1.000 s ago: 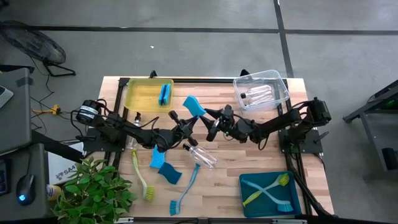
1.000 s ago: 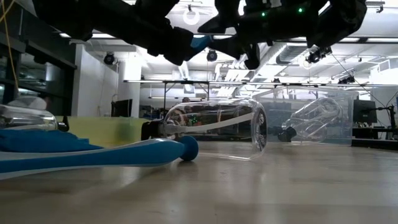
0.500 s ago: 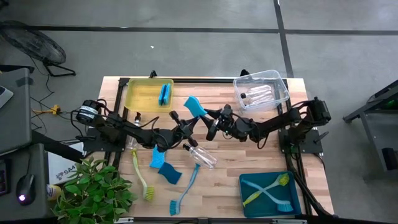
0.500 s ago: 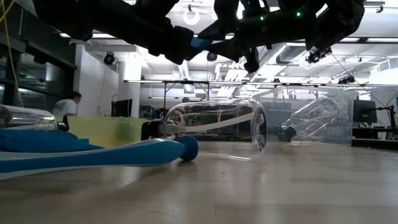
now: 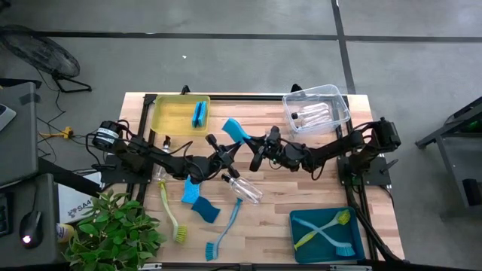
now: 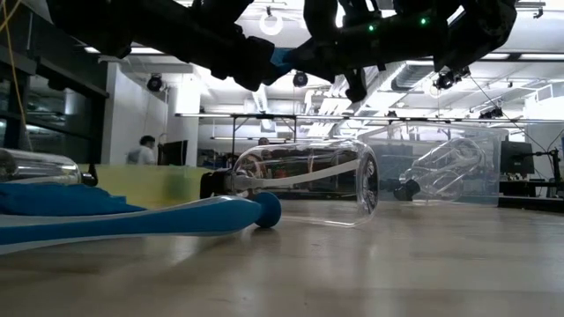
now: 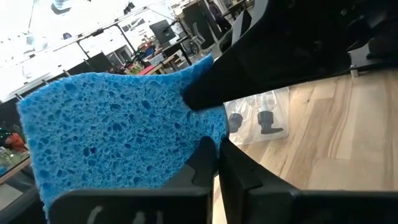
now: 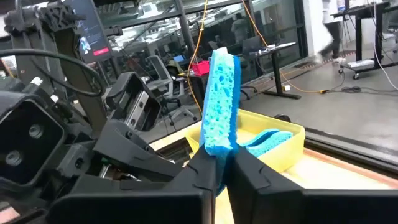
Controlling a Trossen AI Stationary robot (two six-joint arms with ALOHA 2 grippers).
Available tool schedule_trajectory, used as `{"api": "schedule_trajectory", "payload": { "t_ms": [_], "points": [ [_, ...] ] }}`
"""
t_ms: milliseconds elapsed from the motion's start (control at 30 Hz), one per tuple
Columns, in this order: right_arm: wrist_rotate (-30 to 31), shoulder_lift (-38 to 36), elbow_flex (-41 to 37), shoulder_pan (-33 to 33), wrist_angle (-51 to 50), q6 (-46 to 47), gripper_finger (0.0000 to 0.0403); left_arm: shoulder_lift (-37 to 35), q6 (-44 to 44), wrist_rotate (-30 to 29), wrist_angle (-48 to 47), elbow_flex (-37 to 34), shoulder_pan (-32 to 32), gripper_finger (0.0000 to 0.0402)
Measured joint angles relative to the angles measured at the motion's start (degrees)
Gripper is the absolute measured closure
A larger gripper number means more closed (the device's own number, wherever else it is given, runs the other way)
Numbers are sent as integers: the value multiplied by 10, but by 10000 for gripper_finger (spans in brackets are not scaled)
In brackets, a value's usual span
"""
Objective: Pick & Place Kitchen Sink Supplies
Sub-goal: Put the blue sponge into the yellow bin
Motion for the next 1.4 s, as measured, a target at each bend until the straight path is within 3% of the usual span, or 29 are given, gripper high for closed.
{"api": "schedule_trajectory", "payload": {
  "t_ms": [233, 433, 600, 733, 833, 933, 1067, 1233, 1400],
  "points": [
    [-11, 0, 0, 0, -2, -19, 397, 0, -1, 0, -14, 0, 0, 349],
    [-10, 0, 0, 0, -1, -32, 399, 0, -25, 17, -25, 0, 0, 268],
    [35, -10, 0, 0, -28, -73, 400, 0, -31, 14, -34, 0, -2, 195],
    [76, -42, 0, -1, -123, -89, 401, -4, -18, -39, -35, 0, -6, 163],
    [77, -70, 0, -1, -207, -90, 401, -6, -4, -76, -40, 0, -6, 157],
    [53, -98, 0, -1, -285, -101, 402, -20, -1, -67, -48, 0, -5, 159],
    [12, -131, 0, -1, -390, -130, 402, -46, -39, 1, -105, 0, -5, 168],
    [-35, -160, 0, 0, -467, -162, 402, -86, -141, 149, -224, 0, 7, 184],
    [-151, -173, 0, 1, -505, -176, 402, -104, -182, 162, -289, 0, 15, 195]
  ]
}}
